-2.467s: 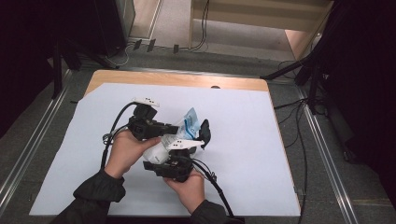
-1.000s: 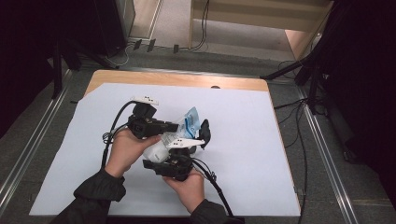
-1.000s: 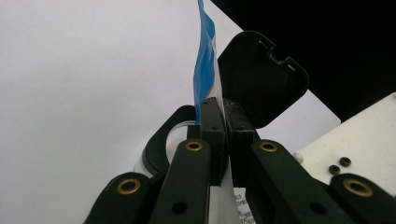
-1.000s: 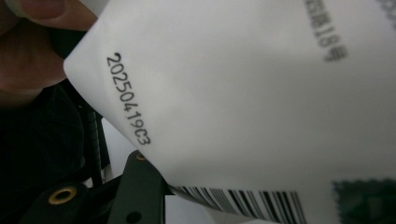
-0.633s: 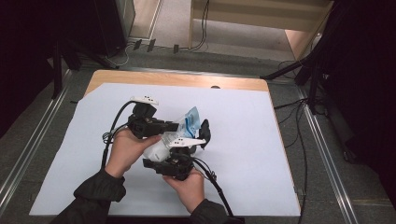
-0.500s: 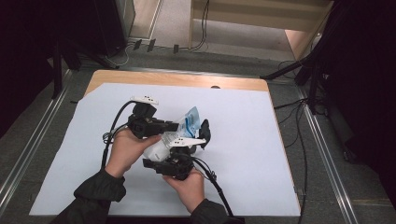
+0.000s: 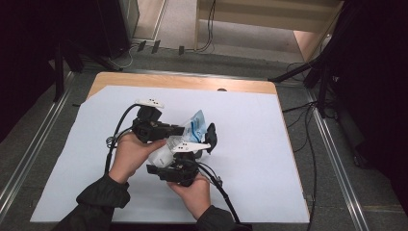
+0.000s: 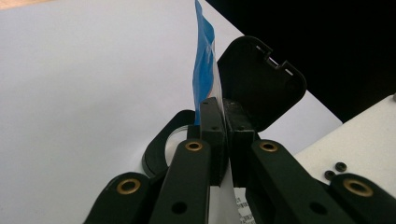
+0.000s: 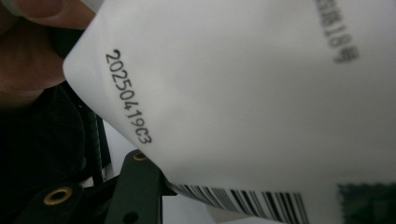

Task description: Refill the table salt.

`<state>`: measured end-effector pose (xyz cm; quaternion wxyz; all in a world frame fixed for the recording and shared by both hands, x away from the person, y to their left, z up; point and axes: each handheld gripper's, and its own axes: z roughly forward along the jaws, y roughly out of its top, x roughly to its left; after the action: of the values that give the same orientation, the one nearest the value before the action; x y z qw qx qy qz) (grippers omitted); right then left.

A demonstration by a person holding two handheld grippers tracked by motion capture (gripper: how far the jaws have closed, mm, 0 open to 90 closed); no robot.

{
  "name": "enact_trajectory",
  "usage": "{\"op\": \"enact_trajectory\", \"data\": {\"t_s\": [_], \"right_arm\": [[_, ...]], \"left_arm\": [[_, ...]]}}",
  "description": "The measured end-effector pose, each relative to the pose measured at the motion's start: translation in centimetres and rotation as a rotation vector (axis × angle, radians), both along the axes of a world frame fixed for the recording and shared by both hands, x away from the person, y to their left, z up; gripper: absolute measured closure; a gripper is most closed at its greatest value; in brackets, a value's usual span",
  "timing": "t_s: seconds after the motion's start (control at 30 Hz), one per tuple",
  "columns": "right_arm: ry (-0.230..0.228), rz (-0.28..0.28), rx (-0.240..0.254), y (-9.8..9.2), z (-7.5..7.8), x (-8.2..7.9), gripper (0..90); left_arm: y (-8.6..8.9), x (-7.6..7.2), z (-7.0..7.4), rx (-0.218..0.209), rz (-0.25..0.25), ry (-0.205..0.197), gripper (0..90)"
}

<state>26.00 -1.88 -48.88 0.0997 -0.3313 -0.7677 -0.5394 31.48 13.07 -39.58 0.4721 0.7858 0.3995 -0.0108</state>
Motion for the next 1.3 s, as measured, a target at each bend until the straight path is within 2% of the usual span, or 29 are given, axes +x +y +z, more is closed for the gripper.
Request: {"op": "enact_trajectory", "data": {"t_s": [0.2,0.53,1.17,1.3], "right_arm": [[-0.006,0.001,-0.011,-0.01,0.05,-0.04,63.8],[0.019,-0.001,0.027,-0.08,0.07,-0.01,65.0],[0.039,-0.003,0.040,-0.18,0.05,0.06,65.5],[0.032,-0.001,0.038,-0.16,0.08,0.04,65.4]], "left_arm": [[-0.06,-0.01,-0.01,-0.001,-0.005,0.003,89.7],[-0.02,0.08,-0.01,-0.004,-0.002,0.001,89.7],[0.21,0.21,-0.16,0.004,-0.005,0.010,88.9],[0.13,0.15,-0.14,0.001,-0.005,0.007,89.0]]}}
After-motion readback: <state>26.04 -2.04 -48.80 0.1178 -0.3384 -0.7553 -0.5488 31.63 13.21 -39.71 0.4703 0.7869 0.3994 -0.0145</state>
